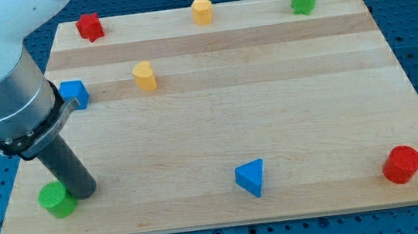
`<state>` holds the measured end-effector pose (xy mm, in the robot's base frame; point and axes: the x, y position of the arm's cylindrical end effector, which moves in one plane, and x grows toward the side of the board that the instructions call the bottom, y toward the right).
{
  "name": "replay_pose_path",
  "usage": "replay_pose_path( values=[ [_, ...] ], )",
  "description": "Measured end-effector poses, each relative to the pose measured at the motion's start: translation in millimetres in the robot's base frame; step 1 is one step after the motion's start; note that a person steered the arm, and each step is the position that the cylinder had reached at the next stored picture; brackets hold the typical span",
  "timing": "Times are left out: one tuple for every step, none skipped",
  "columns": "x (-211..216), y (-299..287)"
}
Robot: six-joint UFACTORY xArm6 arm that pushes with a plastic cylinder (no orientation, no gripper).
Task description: Place the blue cube parallel to the left of the heart
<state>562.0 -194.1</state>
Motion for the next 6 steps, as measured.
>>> replay_pose_path(
  values=[
    [-4, 0],
    [-42, 0],
    [-76, -8],
    [-81, -33],
    [-106, -44],
    [-136, -44]
  ],
)
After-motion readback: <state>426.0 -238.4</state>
